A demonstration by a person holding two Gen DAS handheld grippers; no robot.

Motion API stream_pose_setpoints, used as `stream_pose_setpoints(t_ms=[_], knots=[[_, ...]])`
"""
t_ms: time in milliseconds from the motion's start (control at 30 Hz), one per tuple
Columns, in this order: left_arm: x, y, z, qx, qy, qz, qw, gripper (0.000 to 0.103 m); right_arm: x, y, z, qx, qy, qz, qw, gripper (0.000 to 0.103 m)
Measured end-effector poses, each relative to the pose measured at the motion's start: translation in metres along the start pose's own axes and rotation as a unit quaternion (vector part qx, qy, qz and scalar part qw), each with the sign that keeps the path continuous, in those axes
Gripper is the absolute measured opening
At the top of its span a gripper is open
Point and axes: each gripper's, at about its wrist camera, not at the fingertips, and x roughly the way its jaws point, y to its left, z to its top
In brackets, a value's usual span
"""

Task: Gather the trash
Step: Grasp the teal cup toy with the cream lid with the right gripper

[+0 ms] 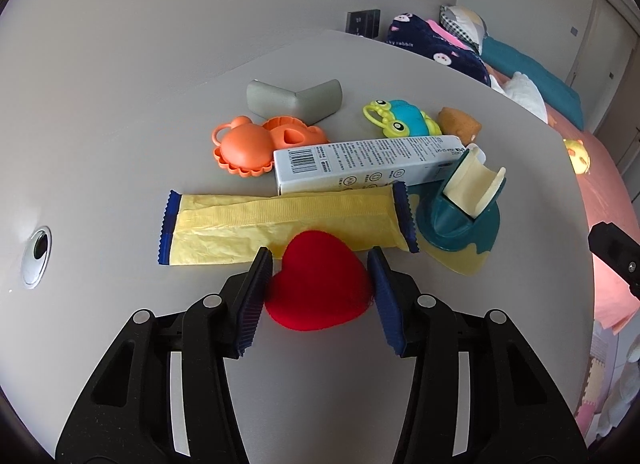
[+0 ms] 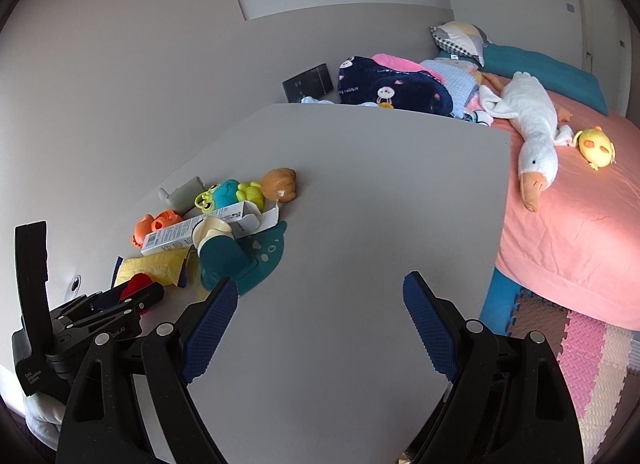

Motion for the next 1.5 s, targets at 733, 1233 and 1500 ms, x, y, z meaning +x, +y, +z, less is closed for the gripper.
stream_pose_setpoints(t_ms=[733, 1233, 1500], knots=[[-0.012, 0.035, 0.004, -0.026, -0.010, 0.001, 0.9996, 0.049, 0.069, 0.063, 0.016, 0.020, 0.043, 0.020, 0.999, 0.085], [-0.012, 0.035, 0.004, -0.025, -0.007, -0.001, 0.9997, 0.049, 0.081, 0.078, 0.010, -0.030, 0.043, 0.003, 0.999, 0.051], [-0.015, 0.031, 0.006, -0.021, -0.011, -0.006, 0.9997, 0.049, 0.054, 0.053, 0.023, -0.017, 0.013, -0.016, 1.000, 0.051]])
